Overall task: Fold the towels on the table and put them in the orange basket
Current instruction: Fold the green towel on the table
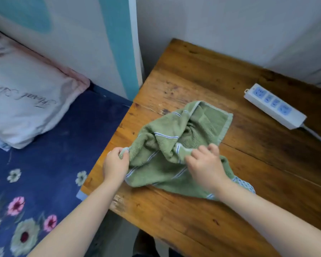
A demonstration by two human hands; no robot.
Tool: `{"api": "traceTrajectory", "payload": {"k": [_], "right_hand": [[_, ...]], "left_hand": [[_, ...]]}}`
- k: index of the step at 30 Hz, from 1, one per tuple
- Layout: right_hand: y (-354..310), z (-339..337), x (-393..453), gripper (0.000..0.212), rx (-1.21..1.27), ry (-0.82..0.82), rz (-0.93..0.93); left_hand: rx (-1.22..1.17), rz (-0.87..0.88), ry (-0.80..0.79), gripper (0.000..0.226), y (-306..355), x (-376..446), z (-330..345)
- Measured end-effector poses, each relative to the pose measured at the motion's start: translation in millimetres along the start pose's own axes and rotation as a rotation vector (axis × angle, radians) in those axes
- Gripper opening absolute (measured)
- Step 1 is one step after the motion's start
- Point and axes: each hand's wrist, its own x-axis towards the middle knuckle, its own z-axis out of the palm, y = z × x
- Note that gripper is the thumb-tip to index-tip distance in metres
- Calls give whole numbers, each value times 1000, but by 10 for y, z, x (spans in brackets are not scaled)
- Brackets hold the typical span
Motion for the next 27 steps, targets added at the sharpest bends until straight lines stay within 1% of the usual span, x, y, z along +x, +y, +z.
{"api": "traceTrajectory", "payload": {"k": [3,4,5,6,8,9,10,11,12,14,15,16,17,19,21,22,24,27], "right_hand": [[-144,71,-517,23,-33,-159,-54],[-195,84,-648,27,-31,-226,-36],[-228,92,-736,31,-8,-257,0],[-245,83,-784,35,44,-265,64],[-332,-4,-701,42,191,-197,280],[-318,-71,-593,38,255,-168,409],[-319,-124,-428,31,297,-185,547],[-300,-152,-266,27,317,-276,647],[-287,-152,-127,24,289,-392,685],[-360,-65,20,22,213,-583,664],[-417,-40,60,22,178,-660,666],[-462,-3,55,21,149,-703,677],[-518,14,23,21,131,-709,691],[-579,18,-4,20,176,-684,730],[-539,-59,30,20,259,-673,833],[-524,-132,42,19,297,-620,864],[-453,-301,86,20,400,-475,940],[-230,-689,111,25,576,-201,1071]], "left_hand": [[-100,-14,-42,22,-108,-119,26],[-127,-31,-65,25,-150,-169,15],[-151,-48,-81,30,-187,-205,2],[-166,-60,-97,35,-231,-248,-1],[-163,-47,-135,33,-329,-279,-43],[-157,-51,-148,27,-354,-296,-28],[-151,-53,-161,23,-377,-281,-45],[-155,-54,-172,20,-400,-266,-58],[-172,-51,-178,18,-404,-254,-69],[-212,-44,-191,15,-411,-230,-104],[-215,-40,-192,14,-408,-222,-121],[-213,-31,-190,14,-404,-210,-136],[-218,-24,-192,13,-410,-200,-166],[-242,-21,-199,13,-423,-166,-211],[-248,-19,-208,13,-428,-145,-242],[-246,12,-213,14,-426,-147,-283],[-155,131,-212,18,-396,-131,-338],[-65,324,-160,23,-199,-108,-473]]}}
